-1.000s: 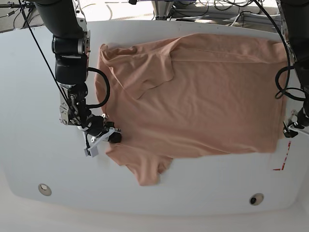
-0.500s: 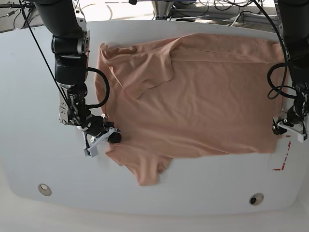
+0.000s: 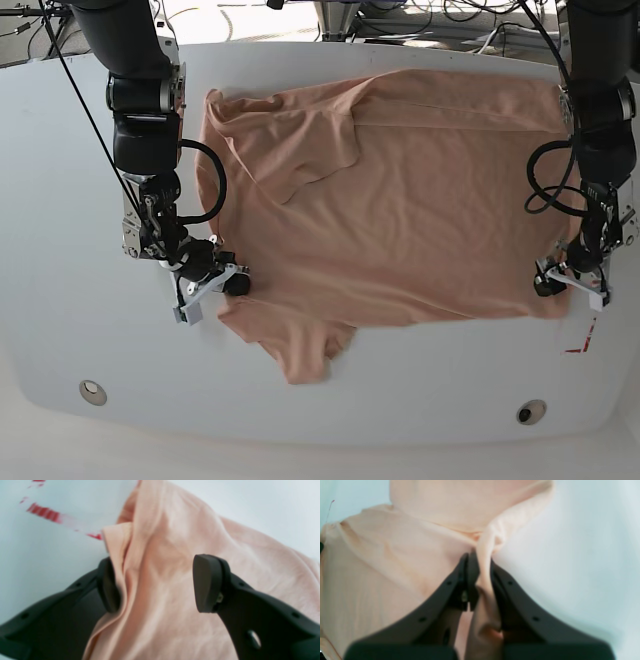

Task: Fold the T-shirt properly
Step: 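Grasp the hem corners with both grippers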

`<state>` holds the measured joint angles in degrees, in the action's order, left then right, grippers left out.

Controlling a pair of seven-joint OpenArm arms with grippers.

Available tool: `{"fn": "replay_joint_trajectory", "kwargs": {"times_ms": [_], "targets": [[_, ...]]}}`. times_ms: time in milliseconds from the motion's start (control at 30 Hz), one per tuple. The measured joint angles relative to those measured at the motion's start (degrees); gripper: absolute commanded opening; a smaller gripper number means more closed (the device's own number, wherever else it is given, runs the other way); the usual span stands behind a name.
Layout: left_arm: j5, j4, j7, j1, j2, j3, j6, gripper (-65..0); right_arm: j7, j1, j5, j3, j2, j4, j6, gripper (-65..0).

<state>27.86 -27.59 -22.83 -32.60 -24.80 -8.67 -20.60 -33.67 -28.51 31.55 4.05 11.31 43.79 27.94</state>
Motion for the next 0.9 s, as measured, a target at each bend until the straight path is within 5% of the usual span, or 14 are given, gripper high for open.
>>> {"fn": "replay_joint_trajectory", "kwargs": {"times_ms": [67, 233, 633, 900], "targets": [[0.0, 0.0, 0.0, -0.1, 0.2, 0.0, 0.0, -33.3, 0.0, 0.0, 0.0, 0.0, 0.2, 0.0, 0.0, -65.0], [0.0, 0.0, -0.5, 0.3, 0.2, 0.0, 0.0, -64.0, -0.4, 0.0, 0.0, 0.0, 1.1, 0.0, 0.1, -65.0], [0.2, -0.8, 1.2, 0.5, 1.4, 0.9, 3.2, -65.0, -1.4, 0.7, -0.3, 0.0, 1.4, 3.7, 0.1, -65.0], [-0.7, -12.0, -8.3, 1.9, 1.6, 0.8, 1.2, -65.0, -8.4, 0.7, 0.0, 0.4, 3.5, 13.9, 0.2, -65.0]]}}
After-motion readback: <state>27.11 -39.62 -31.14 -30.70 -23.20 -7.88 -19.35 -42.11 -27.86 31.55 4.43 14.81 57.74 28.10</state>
